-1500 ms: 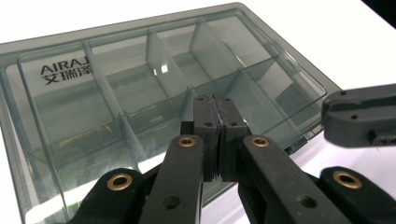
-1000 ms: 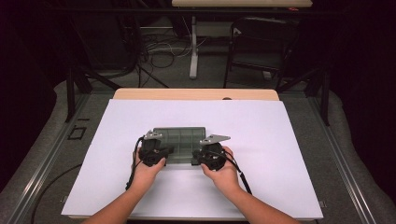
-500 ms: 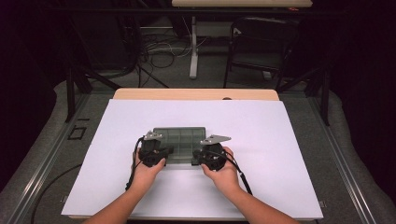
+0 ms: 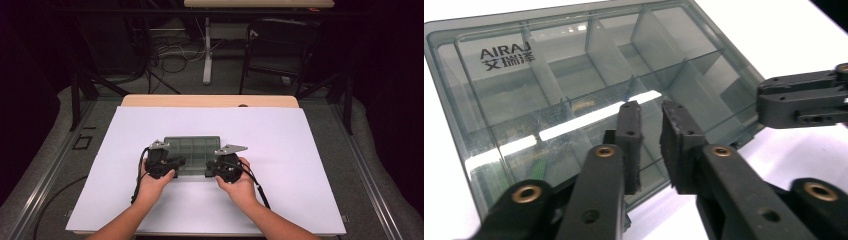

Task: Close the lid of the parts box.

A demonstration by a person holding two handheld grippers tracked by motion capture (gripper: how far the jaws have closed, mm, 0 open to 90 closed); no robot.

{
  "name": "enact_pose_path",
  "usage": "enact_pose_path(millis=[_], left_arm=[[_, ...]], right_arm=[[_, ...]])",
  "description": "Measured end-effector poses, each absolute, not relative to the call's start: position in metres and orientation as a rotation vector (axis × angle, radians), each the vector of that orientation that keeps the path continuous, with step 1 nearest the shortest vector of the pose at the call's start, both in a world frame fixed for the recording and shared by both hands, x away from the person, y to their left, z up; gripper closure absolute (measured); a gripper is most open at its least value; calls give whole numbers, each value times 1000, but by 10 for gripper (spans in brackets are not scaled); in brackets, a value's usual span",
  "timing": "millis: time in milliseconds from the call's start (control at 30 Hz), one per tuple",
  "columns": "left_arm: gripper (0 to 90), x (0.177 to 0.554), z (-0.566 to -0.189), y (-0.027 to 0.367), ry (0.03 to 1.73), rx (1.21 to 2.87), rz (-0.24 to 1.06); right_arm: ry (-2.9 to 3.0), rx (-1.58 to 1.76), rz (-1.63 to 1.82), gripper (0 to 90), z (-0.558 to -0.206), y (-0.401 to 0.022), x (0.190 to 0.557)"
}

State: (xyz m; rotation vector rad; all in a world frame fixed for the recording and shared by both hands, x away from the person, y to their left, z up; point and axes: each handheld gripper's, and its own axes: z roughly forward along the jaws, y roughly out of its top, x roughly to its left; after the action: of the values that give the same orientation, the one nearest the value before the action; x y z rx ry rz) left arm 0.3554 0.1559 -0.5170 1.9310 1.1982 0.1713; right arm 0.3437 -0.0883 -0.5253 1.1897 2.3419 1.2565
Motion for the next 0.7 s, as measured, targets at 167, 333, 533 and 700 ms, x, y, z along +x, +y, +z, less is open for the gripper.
enact_pose_path(millis=[167, 333, 533, 700], left_arm=[[676, 353, -511, 164, 1193, 1936, 194], [609, 349, -507, 173, 1200, 1903, 216], [495, 344, -502, 186, 1211, 1874, 244], [442, 341, -498, 198, 1220, 1874, 251]], right_arm=[[2345, 1189, 1255, 826, -525, -88, 344], [2341, 1199, 1258, 820, -525, -88, 344], [2340, 1182, 1247, 811, -525, -89, 344], [2344, 1176, 1240, 787, -523, -90, 342]])
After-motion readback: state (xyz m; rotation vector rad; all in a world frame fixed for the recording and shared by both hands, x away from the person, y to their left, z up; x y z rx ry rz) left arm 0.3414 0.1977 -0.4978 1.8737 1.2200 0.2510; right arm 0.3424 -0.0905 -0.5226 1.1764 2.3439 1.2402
